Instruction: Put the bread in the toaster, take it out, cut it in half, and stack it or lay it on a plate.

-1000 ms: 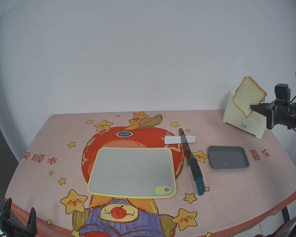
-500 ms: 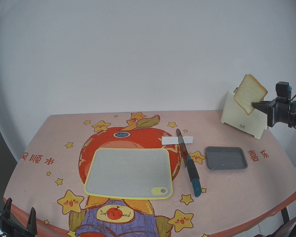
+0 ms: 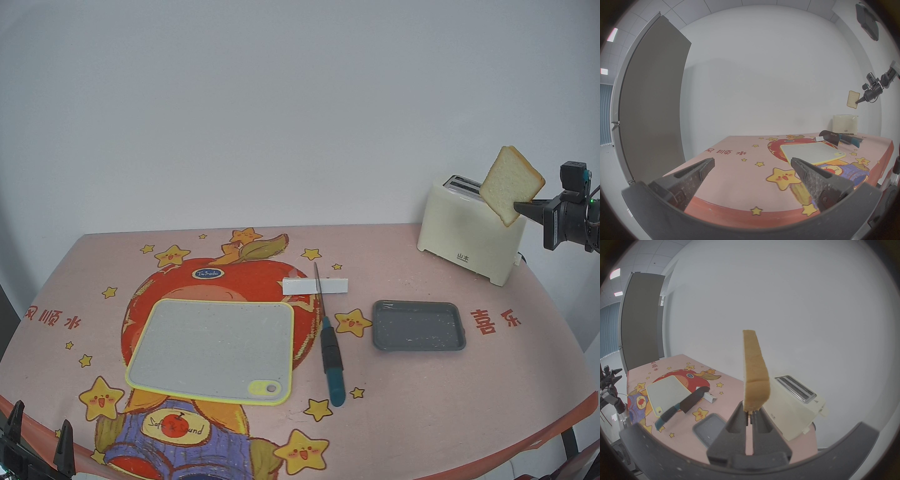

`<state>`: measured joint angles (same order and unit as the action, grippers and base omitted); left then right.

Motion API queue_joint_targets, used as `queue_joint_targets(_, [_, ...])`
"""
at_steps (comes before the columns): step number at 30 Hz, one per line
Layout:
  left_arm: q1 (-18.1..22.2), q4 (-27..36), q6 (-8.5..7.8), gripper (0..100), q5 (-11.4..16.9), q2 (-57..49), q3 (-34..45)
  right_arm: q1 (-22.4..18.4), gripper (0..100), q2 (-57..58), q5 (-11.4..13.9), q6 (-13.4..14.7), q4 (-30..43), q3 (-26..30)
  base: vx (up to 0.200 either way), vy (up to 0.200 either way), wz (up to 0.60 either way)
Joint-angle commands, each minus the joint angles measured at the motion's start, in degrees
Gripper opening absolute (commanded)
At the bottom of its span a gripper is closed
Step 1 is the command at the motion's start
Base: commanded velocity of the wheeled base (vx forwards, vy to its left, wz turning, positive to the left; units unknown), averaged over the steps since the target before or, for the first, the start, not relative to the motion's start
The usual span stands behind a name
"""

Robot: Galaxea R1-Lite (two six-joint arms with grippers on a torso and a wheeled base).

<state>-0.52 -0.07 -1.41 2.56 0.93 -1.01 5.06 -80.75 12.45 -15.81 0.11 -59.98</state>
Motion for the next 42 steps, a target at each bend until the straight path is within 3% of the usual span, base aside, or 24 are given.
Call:
queue_joint_targets(1, [0.0,0.0,0.01,100,0.0,-0.5,1.0,-0.2,0,-0.3,0.0,-0.1,0.1,-0.6,0.0,-0.2,0.0])
queue_joint_targets(8, [0.0,0.0,0.01,100,0.0,-0.5,1.0,-1.0,0,-2.0,0.4,-0.4,0.2,-3.4,0.0,-0.2,0.0])
queue_joint_targets(13, [0.0,0.0,0.01,100,-0.1,-0.5,1.0,-1.0,0,-3.4,0.8,-2.2,0.3,-4.9,0.0,-0.2,0.0])
queue_joint_targets(18, [0.0,0.0,0.01,100,-0.1,-0.5,1.0,-0.4,0,-5.0,1.0,-2.6,0.7,-7.1,0.0,0.0,0.0])
queue_joint_targets(23, [0.0,0.0,0.1,100,0.0,-0.5,1.0,0.4,0,-6.8,3.2,-2.6,0.6,-8.6,0.0,0.0,0.0])
queue_joint_targets(36, [0.0,0.0,0.1,100,0.0,-0.5,1.0,2.9,0,-10.2,3.4,-2.6,0.2,-10.6,0.092,0.0,0.0])
queue_joint_targets(42, [0.0,0.0,0.1,100,0.0,-0.5,1.0,2.9,0,-13.4,6.2,-3.2,0.2,-12.9,0.0,0.0,0.0])
